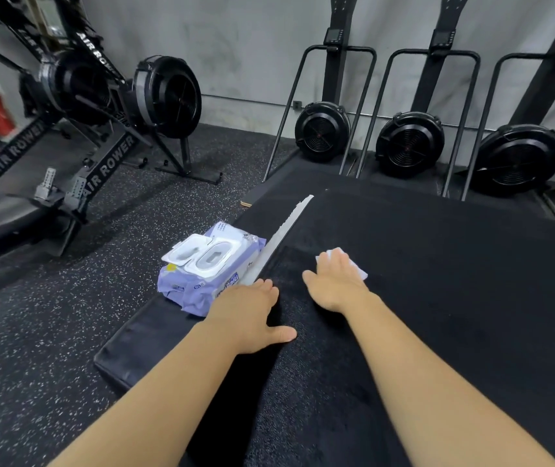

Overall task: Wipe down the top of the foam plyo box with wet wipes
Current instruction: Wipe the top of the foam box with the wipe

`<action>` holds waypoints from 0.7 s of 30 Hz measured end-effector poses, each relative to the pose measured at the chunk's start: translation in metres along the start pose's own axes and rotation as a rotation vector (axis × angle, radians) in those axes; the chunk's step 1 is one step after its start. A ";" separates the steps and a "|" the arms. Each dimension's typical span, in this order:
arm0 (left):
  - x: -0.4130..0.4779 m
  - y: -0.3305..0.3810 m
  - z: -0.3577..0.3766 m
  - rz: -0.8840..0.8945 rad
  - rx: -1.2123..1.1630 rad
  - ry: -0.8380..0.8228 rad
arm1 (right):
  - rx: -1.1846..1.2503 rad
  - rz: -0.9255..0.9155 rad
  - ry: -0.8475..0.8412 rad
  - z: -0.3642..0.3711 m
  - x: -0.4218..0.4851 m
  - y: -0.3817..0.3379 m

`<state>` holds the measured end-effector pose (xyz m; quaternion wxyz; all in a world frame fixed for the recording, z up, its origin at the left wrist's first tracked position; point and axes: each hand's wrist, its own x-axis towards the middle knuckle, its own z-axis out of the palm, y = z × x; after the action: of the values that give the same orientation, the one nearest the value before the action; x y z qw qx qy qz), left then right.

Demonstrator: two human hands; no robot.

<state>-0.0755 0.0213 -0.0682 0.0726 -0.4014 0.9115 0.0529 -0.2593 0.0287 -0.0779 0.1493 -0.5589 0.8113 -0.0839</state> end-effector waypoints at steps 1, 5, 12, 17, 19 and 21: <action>0.000 0.001 0.000 0.001 0.013 0.021 | -0.002 -0.031 0.002 0.002 0.007 -0.014; 0.001 0.000 0.000 0.023 0.055 0.086 | 0.021 -0.158 -0.035 0.009 0.032 -0.054; 0.006 -0.001 -0.003 0.009 -0.008 0.176 | 0.033 -0.214 -0.061 -0.002 0.025 -0.008; 0.022 0.014 -0.011 0.021 0.009 0.178 | -0.010 -0.147 -0.043 -0.017 0.001 0.059; 0.030 0.018 -0.015 0.039 0.009 0.169 | -0.015 -0.114 -0.048 -0.022 -0.005 0.074; 0.036 0.018 -0.016 0.040 -0.007 0.128 | 0.004 -0.079 -0.066 -0.024 -0.007 0.077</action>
<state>-0.1139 0.0046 -0.0584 0.0116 -0.3859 0.9219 0.0317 -0.3329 0.0619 -0.0781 0.1739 -0.5928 0.7829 -0.0731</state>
